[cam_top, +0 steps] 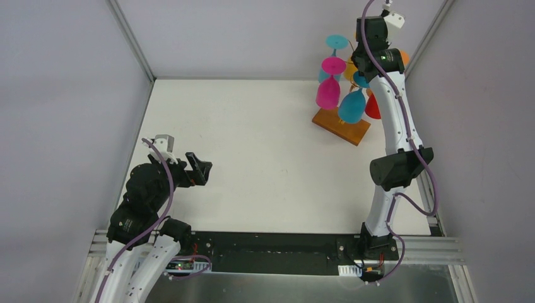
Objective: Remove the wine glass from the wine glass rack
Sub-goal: Pick up the wine rack from the center of the board.
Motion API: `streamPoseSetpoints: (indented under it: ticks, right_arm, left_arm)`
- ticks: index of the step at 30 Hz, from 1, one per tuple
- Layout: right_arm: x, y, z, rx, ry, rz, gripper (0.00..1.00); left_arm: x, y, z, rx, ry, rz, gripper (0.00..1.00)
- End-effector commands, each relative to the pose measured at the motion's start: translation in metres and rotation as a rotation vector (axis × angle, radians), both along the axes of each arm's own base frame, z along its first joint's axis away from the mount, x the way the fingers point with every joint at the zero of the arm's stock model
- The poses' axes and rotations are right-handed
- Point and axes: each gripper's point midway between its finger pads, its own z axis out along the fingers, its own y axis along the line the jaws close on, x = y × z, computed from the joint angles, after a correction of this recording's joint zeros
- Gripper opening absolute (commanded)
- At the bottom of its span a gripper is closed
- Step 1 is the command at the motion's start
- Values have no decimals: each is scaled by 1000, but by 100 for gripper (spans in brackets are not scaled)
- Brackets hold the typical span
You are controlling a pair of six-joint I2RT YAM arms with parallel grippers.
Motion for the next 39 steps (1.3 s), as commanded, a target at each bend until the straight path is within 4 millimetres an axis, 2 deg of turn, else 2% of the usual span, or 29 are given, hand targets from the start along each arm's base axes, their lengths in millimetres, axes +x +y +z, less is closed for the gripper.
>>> streamPoseSetpoints:
  ticks: [1,28,39]
  right_arm:
    - [6,9,-6,24,8,49,0]
    - [-16,42,52,56,-114,191,0]
    - [-23,44,74,58,-163,197,0]
  left_arm:
    - [1,-1,4,-10,-9,-4,99]
    - [4,-1,2,-13,9,-2,99]
    - [4,-1,2,-19,10,-2,99]
